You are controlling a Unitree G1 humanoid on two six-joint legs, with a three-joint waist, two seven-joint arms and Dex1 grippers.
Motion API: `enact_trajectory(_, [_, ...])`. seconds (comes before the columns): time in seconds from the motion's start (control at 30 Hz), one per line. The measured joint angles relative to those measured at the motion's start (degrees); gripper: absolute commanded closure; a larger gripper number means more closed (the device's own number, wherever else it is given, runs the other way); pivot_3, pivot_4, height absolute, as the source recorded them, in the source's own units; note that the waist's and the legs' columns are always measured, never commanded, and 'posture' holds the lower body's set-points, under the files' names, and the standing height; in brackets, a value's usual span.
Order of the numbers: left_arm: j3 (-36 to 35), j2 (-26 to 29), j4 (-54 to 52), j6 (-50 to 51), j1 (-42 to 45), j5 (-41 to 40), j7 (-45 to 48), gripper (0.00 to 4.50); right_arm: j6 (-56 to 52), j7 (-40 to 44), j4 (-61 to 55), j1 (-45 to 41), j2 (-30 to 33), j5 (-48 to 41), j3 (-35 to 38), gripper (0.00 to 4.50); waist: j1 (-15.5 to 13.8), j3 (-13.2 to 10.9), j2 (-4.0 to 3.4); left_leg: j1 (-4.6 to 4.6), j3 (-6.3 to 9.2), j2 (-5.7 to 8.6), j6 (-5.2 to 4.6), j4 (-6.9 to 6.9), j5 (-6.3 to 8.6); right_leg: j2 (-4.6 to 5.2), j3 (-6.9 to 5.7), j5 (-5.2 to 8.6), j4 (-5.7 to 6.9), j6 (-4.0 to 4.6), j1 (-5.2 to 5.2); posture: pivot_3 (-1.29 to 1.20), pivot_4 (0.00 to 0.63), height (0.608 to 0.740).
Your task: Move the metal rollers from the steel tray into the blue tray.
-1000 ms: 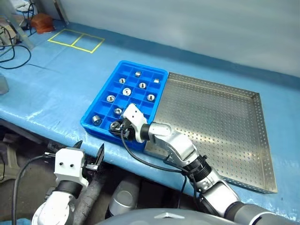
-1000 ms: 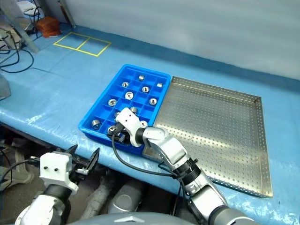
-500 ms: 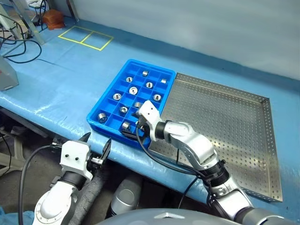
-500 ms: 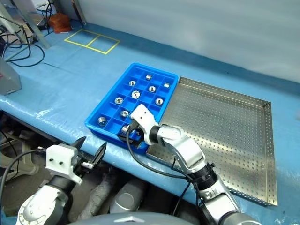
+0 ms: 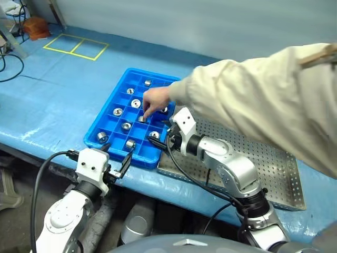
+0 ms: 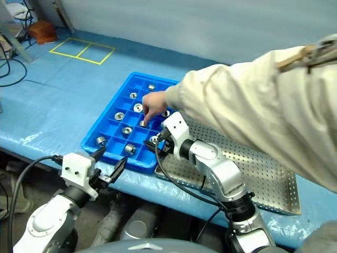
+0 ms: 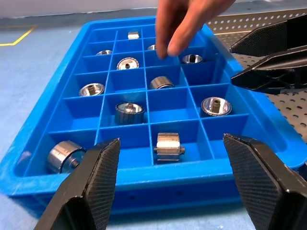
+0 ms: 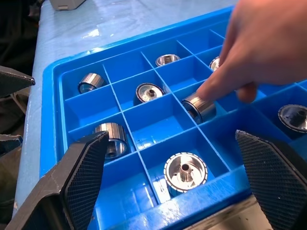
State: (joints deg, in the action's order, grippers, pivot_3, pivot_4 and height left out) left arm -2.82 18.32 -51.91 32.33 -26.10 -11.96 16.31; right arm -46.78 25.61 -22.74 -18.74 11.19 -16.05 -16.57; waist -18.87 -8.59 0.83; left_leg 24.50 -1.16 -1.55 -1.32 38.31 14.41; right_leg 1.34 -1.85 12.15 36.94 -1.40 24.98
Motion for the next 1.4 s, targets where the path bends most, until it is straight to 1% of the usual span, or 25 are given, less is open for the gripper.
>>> enact_trajectory(0.2, [0.53,0.01,0.11,0.97,0.57,-0.25,0.01,0.77,0.00,-1.02,0.00,0.21,-0.18,-0.03,0.00,0.02,2.45,-0.01,-0.02,-0.33,0.10,0.00,0.00,0.00,0.00,0.01,-0.02,0.04,-0.03,0.06,-0.35,0.35,0.150,0.740])
enact_trajectory(0.27, [1.05,0.01,0.12,1.05,0.61,-0.25,-0.01,0.77,0.00,-1.06,0.00,0.29,-0.19,-0.04,0.00,0.02,3.08,-0.02,-0.02,-0.48,0.11,-0.02,0.00,-0.01,0.00,0.03,-0.01,0.19,-0.03,0.32,-0.49,0.35,0.150,0.740])
enact_trajectory(0.37, [1.27,0.00,0.21,1.09,0.67,-0.24,-0.02,0.77,0.00,-1.11,0.00,0.45,-0.15,-0.04,-0.01,0.02,4.24,-0.02,-0.02,-0.61,0.10,-0.05,0.00,-0.01,0.00,0.04,0.00,0.22,0.00,0.37,-0.58,0.34,0.150,0.740])
enact_trajectory(0.63, [1.71,0.01,0.55,1.09,1.17,-0.23,-0.02,0.77,-0.01,-1.77,0.01,0.59,0.07,-0.05,-0.01,0.02,6.62,-0.02,-0.02,-0.68,0.24,-0.05,-0.01,-0.09,0.00,0.04,0.12,0.22,0.02,0.38,-0.59,0.34,0.150,0.740])
enact_trajectory(0.9, [2.17,0.13,0.66,1.09,1.79,-0.23,0.00,0.77,-0.02,-2.39,0.01,0.60,-0.33,-0.03,-0.01,0.02,8.28,-0.02,-0.02,-0.72,0.27,-0.09,-0.02,-0.09,-0.01,0.04,0.16,0.22,0.03,0.38,-0.63,0.33,0.150,0.740])
enact_trajectory(1.0, [2.25,0.24,1.11,1.09,2.24,-0.24,0.03,0.77,0.08,-6.49,2.25,-0.44,-2.57,1.79,1.06,0.02,8.74,-0.02,-0.02,-0.75,0.24,-0.09,-0.01,-0.09,-0.01,0.03,0.19,0.22,0.06,0.38,-0.63,0.33,0.150,0.740])
enact_trajectory(1.1, [2.45,0.37,1.62,1.09,2.66,-0.28,0.13,0.77,1.33,-13.39,8.70,-3.30,-6.12,4.53,5.55,0.02,9.25,-0.02,-0.02,-0.79,0.20,-0.07,0.02,-0.09,-0.04,0.03,0.25,0.22,0.11,0.38,-0.62,0.32,0.150,0.740])
enact_trajectory(1.17, [2.54,0.47,1.88,1.09,2.81,-0.32,0.19,0.77,3.00,-16.87,12.49,-5.06,-7.28,6.16,7.96,0.02,9.44,-0.02,-0.03,-0.78,0.19,-0.07,0.02,-0.11,-0.04,0.04,0.31,0.21,0.10,0.37,-0.61,0.31,0.150,0.740])
enact_trajectory(1.27, [3.47,0.91,2.39,1.09,4.10,-0.32,0.40,0.77,5.80,-21.17,19.12,-7.28,-9.23,8.05,11.12,0.02,10.04,-0.02,-0.03,-0.77,0.17,-0.05,0.02,-0.14,-0.05,0.04,0.35,0.14,0.09,0.28,-0.60,0.32,0.150,0.740])
enact_trajectory(1.4, [5.01,0.94,2.43,1.08,5.70,-0.39,0.89,0.77,9.21,-24.11,25.66,-7.89,-10.55,9.09,13.88,0.02,10.70,-0.03,-0.04,-0.80,0.16,-0.04,0.02,-0.23,-0.05,0.03,0.39,-0.02,0.10,0.25,-0.59,0.32,0.150,0.740])
